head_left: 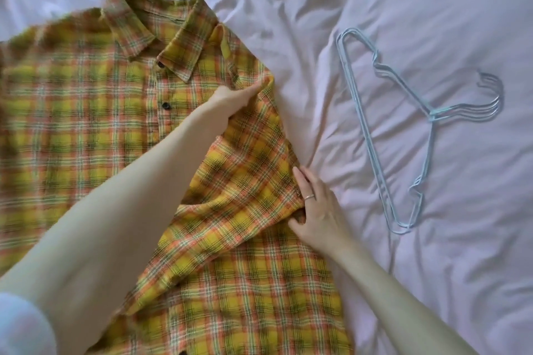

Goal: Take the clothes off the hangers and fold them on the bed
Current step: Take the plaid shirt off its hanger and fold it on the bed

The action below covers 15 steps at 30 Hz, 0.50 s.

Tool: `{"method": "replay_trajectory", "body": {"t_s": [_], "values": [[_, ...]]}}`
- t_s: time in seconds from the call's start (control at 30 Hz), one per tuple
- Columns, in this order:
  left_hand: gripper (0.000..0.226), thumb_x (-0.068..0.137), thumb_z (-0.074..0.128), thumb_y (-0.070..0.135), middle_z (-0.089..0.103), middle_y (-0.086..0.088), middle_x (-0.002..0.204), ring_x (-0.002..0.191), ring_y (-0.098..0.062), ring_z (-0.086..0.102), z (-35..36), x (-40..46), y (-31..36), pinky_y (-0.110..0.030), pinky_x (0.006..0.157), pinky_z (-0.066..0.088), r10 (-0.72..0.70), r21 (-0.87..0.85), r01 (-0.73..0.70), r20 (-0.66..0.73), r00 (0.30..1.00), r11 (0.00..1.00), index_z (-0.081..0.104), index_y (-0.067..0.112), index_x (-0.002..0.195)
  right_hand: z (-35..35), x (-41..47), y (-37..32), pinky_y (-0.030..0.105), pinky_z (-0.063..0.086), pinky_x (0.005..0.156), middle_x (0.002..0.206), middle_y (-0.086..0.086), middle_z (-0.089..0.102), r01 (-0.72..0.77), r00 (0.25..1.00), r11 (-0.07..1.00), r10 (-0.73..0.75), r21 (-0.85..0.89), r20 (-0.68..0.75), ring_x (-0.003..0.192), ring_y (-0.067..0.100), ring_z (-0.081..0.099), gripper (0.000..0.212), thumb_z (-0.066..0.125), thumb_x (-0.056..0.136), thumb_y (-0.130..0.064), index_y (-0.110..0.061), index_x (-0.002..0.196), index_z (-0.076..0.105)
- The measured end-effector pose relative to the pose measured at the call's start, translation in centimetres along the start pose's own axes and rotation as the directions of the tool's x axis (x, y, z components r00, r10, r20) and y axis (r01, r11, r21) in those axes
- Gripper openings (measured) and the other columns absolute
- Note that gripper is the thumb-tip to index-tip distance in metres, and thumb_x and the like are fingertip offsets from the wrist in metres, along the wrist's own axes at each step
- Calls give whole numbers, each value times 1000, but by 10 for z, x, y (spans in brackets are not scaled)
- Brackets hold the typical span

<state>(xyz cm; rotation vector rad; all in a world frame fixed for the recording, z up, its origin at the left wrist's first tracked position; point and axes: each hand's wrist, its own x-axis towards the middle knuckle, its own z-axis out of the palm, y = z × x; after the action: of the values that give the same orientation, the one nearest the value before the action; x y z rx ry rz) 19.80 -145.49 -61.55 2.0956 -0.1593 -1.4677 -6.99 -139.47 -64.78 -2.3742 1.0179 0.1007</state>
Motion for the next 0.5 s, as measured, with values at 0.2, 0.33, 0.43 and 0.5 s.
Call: {"method": "replay_trajectory", "body": {"t_s": [0.2,0.33,0.43,0.5], "values": [[12,92,55,28,62,4,80,75,-10,60,17,13,27,-24,71,51,389,30,-390,-157,908,920,60,17,90,4,21,1,41,55,79,122,9,53,-2,966,1000,-4,-20,-260,100,26,53,81,63,66,7,-15,138,35],[15,89,60,27,57,-5,73,67,-14,54,23,23,42,-26,62,43,569,18,-576,-184,801,817,59,14,81,1,22,12,31,48,90,120,9,53,-94,954,978,142,185,-264,105,26,54,70,45,69,5,-8,138,43],[24,90,62,24,63,4,86,75,-4,60,31,28,46,-12,65,47,544,-66,-550,-87,834,833,64,17,112,-4,17,19,21,37,100,121,11,52,-259,929,887,338,383,-153,112,29,53,77,34,59,0,-4,135,48],[44,88,64,29,63,4,97,77,2,58,35,32,47,-5,62,43,510,-76,-513,-56,858,855,54,16,129,-8,15,21,25,39,101,125,8,51,-285,930,879,350,383,-112,116,28,52,74,39,62,-2,-7,136,47]]}}
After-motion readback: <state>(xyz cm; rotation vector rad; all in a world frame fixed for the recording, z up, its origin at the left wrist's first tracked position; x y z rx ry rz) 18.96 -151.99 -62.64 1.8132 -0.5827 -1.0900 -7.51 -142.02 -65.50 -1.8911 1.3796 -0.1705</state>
